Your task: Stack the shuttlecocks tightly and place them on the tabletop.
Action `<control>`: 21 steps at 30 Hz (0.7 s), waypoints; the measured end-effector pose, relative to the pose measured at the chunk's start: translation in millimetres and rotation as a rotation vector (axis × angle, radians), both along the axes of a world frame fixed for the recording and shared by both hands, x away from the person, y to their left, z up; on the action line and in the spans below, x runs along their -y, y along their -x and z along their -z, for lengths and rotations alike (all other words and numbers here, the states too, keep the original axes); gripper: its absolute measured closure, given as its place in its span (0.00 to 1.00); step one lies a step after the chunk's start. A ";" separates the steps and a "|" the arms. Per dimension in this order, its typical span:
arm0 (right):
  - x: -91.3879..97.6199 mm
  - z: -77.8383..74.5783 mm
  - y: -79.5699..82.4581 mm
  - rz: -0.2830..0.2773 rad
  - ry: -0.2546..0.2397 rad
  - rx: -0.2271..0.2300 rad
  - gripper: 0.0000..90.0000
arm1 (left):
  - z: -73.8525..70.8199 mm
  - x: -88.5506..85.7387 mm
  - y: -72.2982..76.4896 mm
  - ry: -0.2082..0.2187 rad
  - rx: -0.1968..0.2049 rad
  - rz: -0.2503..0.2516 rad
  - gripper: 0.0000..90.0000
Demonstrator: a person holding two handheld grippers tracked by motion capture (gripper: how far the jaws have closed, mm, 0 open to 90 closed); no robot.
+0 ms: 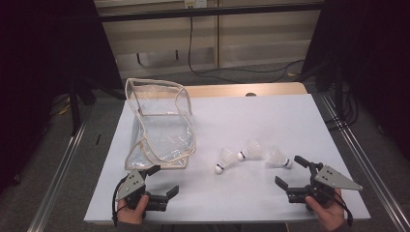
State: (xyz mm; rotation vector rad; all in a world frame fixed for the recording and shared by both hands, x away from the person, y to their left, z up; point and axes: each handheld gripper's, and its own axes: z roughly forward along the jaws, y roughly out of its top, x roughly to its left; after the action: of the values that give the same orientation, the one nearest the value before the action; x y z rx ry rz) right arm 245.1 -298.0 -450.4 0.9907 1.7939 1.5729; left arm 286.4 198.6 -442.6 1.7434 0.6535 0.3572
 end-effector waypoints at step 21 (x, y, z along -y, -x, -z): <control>-0.6 -0.9 -0.9 -0.005 0.007 0.007 0.00 | -4.2 35.2 -4.0 -0.027 -0.003 0.088 0.02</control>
State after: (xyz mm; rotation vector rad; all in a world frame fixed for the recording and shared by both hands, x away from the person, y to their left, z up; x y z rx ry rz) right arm 246.0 -297.4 -449.5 0.9776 1.7972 1.5698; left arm 290.3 163.4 -438.4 1.7928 0.5745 0.3042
